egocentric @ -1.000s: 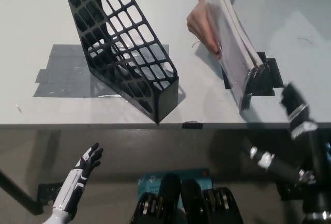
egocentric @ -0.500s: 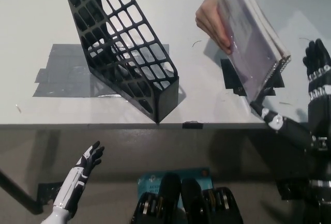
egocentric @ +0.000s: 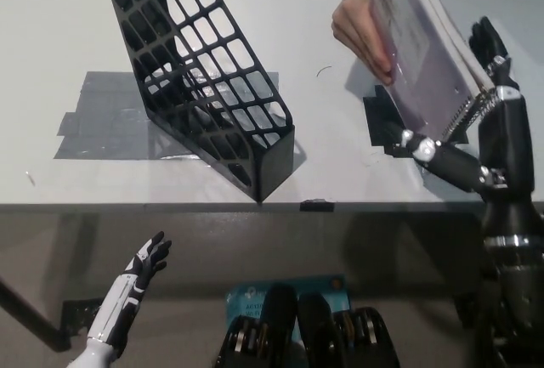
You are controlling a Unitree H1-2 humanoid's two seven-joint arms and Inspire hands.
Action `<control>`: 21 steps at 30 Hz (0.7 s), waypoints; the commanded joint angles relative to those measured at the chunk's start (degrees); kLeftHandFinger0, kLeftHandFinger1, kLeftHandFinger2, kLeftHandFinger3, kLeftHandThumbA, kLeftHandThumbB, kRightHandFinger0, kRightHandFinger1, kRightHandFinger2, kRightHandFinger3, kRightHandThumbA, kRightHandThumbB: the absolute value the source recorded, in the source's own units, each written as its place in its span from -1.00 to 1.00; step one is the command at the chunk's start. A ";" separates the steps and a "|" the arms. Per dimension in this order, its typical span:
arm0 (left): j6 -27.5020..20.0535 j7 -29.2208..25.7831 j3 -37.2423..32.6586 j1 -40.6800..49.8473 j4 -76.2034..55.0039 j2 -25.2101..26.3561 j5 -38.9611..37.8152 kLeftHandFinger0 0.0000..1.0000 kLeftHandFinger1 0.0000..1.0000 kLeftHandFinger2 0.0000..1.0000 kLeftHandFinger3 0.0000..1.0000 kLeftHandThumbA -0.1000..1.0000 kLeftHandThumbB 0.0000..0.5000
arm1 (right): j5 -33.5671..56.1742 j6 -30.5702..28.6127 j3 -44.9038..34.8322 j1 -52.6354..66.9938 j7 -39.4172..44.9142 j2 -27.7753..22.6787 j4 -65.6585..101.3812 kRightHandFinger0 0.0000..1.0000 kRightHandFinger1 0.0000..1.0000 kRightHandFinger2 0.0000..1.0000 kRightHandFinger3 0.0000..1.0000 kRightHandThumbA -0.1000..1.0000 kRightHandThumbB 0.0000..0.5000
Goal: A person hands a notebook to the robot and the robot grabs it with its right hand and places it in the magazine stand kept in the centre of the desk infront of it.
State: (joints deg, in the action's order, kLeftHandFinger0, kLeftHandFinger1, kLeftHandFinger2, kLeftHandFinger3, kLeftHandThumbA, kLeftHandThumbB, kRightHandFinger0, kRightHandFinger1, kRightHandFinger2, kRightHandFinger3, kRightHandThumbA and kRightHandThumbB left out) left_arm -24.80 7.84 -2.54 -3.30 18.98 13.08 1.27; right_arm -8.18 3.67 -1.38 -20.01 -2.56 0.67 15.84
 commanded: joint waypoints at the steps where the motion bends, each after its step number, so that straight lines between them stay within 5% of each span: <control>1: -2.13 0.89 0.27 -0.91 -0.48 0.79 -0.77 1.00 1.00 1.00 1.00 1.00 1.00 | -1.58 2.15 -0.11 -5.61 -0.65 -0.95 -2.71 1.00 1.00 1.00 1.00 1.00 0.23; 5: -2.13 0.75 0.24 -1.35 -0.49 0.83 -0.46 1.00 1.00 1.00 1.00 1.00 1.00 | 0.84 0.93 -1.36 -9.58 -0.70 -1.59 -7.78 1.00 1.00 1.00 1.00 1.00 0.11; 16: -2.13 0.93 0.30 -1.65 -0.57 0.92 -0.76 1.00 1.00 1.00 1.00 1.00 1.00 | 2.15 0.14 -2.76 -16.18 -1.51 -1.76 -15.58 1.00 1.00 1.00 1.00 1.00 0.20; 17: -2.13 0.89 0.27 -1.64 -0.59 0.96 -0.62 1.00 1.00 1.00 1.00 1.00 1.00 | 1.94 0.12 -2.86 -16.40 -1.88 -1.67 -15.97 1.00 1.00 1.00 1.00 1.00 0.12; 18: -2.13 0.88 0.27 -1.64 -0.58 0.97 -0.60 1.00 1.00 1.00 1.00 1.00 1.00 | 1.91 -0.17 -3.10 -16.61 -2.37 -1.48 -16.44 1.00 1.00 1.00 1.00 1.00 -0.19; 19: -2.13 0.91 0.29 -1.65 -0.53 0.94 -0.70 1.00 1.00 1.00 1.00 1.00 1.00 | 2.80 0.24 -3.89 -17.20 -2.94 -1.01 -17.01 0.18 0.07 0.11 0.28 0.95 -0.62; 20: -2.13 0.93 0.31 -1.66 -0.51 0.92 -0.80 1.00 1.00 1.00 1.00 1.00 1.00 | 3.49 0.72 -4.30 -17.51 -3.03 -0.80 -17.14 0.18 0.07 0.11 0.28 0.95 -0.62; 21: -2.13 0.94 0.31 -1.65 -0.51 0.91 -0.84 1.00 1.00 1.00 1.00 1.00 1.00 | 3.26 1.45 -4.43 -17.82 -3.36 -0.76 -17.30 -0.78 -0.80 -0.66 -0.44 0.98 -0.80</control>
State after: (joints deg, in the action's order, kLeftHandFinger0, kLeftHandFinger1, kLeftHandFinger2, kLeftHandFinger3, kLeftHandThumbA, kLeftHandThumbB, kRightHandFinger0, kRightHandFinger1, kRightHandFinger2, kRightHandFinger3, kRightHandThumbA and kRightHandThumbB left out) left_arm -24.81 7.89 -2.52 -4.15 18.99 13.13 1.11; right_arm -6.58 4.55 -4.68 -33.61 -3.97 -0.91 -0.48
